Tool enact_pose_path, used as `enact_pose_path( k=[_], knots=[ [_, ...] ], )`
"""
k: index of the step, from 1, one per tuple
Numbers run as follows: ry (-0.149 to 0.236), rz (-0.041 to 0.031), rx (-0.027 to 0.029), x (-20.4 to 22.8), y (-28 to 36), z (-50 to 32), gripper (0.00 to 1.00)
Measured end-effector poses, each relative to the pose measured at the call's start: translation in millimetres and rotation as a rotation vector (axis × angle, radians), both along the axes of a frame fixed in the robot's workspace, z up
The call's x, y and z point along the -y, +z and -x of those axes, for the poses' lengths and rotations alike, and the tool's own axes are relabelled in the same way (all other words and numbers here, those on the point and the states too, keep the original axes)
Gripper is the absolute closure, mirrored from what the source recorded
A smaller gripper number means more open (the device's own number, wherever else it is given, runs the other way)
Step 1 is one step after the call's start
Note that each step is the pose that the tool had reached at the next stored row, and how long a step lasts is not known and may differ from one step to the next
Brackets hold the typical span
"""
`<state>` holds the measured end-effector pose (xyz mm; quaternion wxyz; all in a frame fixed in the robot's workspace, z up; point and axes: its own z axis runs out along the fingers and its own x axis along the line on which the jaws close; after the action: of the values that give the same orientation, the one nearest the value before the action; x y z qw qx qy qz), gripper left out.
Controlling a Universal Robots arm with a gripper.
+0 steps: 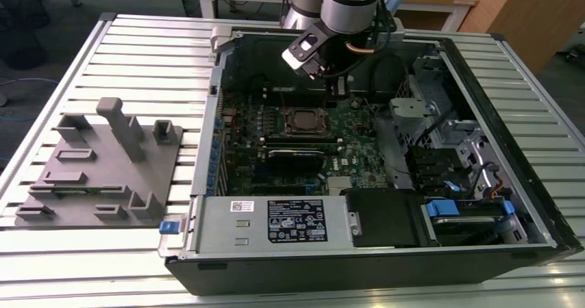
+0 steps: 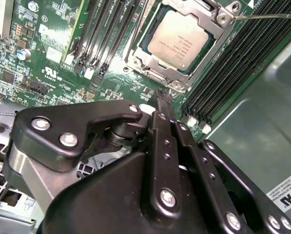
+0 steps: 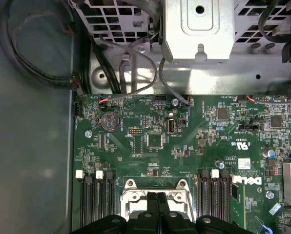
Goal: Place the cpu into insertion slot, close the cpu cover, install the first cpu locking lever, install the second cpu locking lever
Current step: 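Close the cpu cover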
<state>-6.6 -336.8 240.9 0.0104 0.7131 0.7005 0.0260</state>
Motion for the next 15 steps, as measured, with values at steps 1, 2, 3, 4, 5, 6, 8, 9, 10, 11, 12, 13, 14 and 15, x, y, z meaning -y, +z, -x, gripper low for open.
enact_pose_path(
  k=[1, 2, 3, 4, 5, 6, 8, 9, 10, 11, 12, 13, 14, 15],
  knots=[
    [0.000, 0.0001, 0.0001, 0.0, 0.0, 0.0, 0.89],
    [0.000, 0.0002, -0.0001, 0.0, 0.0, 0.0, 0.89],
    [0.000, 0.0001, -0.0027, 0.0, -0.1, 0.0, 0.89],
    [0.000, -0.0002, -0.0091, -0.1, -0.3, 0.0, 0.89],
    [0.000, 0.0001, -0.0128, 0.0, -0.2, 0.0, 0.89],
    [0.000, 0.0002, -0.0129, 0.0, -0.2, 0.1, 0.89],
    [0.000, 0.0002, -0.0133, 0.0, -0.2, 0.0, 0.89],
    [0.000, 0.0002, -0.0134, 0.0, -0.2, 0.0, 0.89],
    [0.000, 0.0002, -0.0136, 0.0, -0.1, 0.0, 0.89],
    [0.000, 0.0002, -0.0141, 0.0, -0.2, 0.0, 0.89],
    [0.000, -0.0001, -0.0179, -0.1, -0.4, -0.1, 0.89],
    [0.000, -0.0001, -0.0263, -0.1, -0.6, -0.1, 0.89],
    [0.000, 0.0006, -0.0386, -0.1, -0.7, 0.0, 0.89],
    [0.000, 0.0012, -0.0491, 0.0, -0.8, 0.0, 0.89]
  ],
)
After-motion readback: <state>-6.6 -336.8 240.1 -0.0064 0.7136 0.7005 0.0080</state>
